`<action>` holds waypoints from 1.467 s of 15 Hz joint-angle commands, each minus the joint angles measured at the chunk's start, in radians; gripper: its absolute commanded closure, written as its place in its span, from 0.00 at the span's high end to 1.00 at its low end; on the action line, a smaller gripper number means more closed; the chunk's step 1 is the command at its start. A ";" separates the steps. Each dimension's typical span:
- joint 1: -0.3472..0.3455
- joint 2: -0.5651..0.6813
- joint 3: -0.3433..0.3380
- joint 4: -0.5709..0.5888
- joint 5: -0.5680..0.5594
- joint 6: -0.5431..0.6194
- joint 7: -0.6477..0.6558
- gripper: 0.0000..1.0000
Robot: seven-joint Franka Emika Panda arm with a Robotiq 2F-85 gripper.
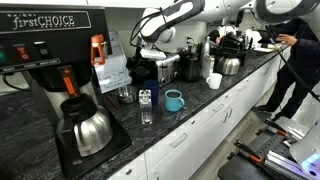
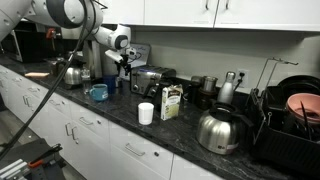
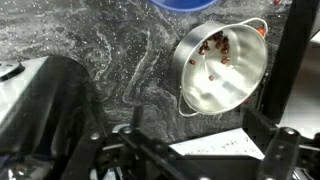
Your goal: Move the silver pot backwards.
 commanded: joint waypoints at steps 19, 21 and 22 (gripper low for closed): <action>-0.157 -0.603 0.012 -0.677 0.175 0.097 -0.037 1.00; -0.144 -0.582 0.006 -0.652 0.143 0.100 -0.004 1.00; -0.144 -0.591 0.006 -0.661 0.143 0.098 -0.005 1.00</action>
